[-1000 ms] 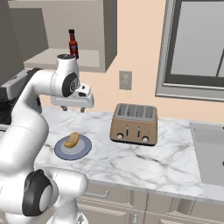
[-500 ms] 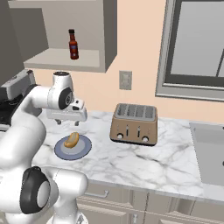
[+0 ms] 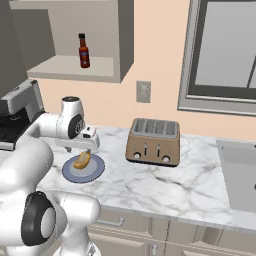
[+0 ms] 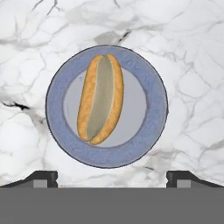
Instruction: Move the hot dog bun to the plate on the dining table and place the condiment next to that plate. Then navigate to the fridge and take the sausage and place it on the plate as well.
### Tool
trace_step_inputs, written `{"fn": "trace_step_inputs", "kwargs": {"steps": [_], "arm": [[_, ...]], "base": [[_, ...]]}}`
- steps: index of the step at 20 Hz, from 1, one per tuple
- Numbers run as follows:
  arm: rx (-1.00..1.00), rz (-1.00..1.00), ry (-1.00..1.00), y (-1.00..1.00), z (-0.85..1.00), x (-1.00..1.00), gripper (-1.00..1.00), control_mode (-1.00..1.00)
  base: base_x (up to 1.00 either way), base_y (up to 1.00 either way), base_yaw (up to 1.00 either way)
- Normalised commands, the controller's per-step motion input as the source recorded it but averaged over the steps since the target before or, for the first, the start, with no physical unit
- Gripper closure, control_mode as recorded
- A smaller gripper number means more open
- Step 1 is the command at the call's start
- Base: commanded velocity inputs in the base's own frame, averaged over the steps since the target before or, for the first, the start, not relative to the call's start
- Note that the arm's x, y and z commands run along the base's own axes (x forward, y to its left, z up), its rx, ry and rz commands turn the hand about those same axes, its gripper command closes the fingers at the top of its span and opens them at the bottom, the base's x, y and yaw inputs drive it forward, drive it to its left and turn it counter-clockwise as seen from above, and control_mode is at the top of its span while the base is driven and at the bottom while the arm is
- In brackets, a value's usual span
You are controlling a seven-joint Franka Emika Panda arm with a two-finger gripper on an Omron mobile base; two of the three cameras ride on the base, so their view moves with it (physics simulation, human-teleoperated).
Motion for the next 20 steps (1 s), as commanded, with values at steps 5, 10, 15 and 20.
{"fn": "trace_step_inputs", "kwargs": {"steps": [5,10,15,20], "arm": [[0.00,-0.02,0.00,0.01,-0.38,0.24,-1.00,-1.00],[0.00,0.00,0.03,0.05,-0.44,0.21,-1.00,-1.00],[0.00,0.00,0.03,0.03,-0.21,0.18,-1.00,-1.00],[0.00,0.00,0.00,0.04,-0.03,0.14,-1.00,-1.00]], "base": [[0.00,0.00,0.00],[0.00,0.00,0.00],[0.00,0.00,0.00],[0.00,0.00,0.00]]}}
